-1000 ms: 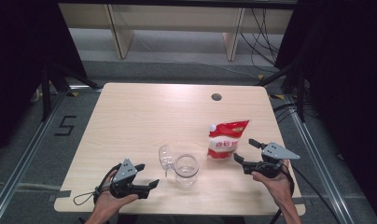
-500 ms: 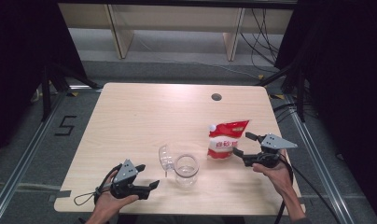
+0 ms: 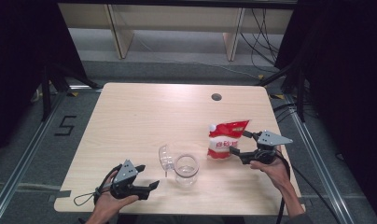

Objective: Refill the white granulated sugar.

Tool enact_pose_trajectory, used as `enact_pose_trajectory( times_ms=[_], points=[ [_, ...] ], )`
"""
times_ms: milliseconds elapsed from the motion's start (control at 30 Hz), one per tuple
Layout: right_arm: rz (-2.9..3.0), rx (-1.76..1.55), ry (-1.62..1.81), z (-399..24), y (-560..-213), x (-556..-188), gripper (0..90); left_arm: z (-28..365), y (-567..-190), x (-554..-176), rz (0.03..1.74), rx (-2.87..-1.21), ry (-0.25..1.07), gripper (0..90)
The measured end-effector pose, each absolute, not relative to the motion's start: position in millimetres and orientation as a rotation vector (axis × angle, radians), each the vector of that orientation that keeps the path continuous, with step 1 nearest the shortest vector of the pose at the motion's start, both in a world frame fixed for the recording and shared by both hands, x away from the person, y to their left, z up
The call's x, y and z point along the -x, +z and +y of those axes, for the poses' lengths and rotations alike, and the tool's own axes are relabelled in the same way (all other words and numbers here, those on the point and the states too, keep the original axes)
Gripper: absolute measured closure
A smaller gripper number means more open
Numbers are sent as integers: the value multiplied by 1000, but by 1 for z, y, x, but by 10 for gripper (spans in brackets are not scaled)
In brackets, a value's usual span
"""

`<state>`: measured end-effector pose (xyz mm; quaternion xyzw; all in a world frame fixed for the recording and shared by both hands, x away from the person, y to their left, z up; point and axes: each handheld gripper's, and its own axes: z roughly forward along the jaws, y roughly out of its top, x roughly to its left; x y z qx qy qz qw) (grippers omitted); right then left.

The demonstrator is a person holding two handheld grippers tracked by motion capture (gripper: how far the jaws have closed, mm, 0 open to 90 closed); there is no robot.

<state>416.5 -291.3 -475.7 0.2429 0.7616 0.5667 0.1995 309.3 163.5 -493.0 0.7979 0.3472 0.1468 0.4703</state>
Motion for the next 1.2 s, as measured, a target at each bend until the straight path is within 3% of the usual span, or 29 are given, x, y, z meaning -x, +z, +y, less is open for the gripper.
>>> enact_pose_trajectory(
  times_ms=[467,833,1200],
  points=[
    [2172,-630,1589,-281,-474,-424,175,163,-493,-308,859,-1948,364,208],
    [2156,-638,1596,-283,-474,-421,341,164,-492,-308,847,-1951,371,210],
    [2116,-699,1540,-279,-472,-405,385,165,-492,-308,844,-1955,379,211]
  ],
)
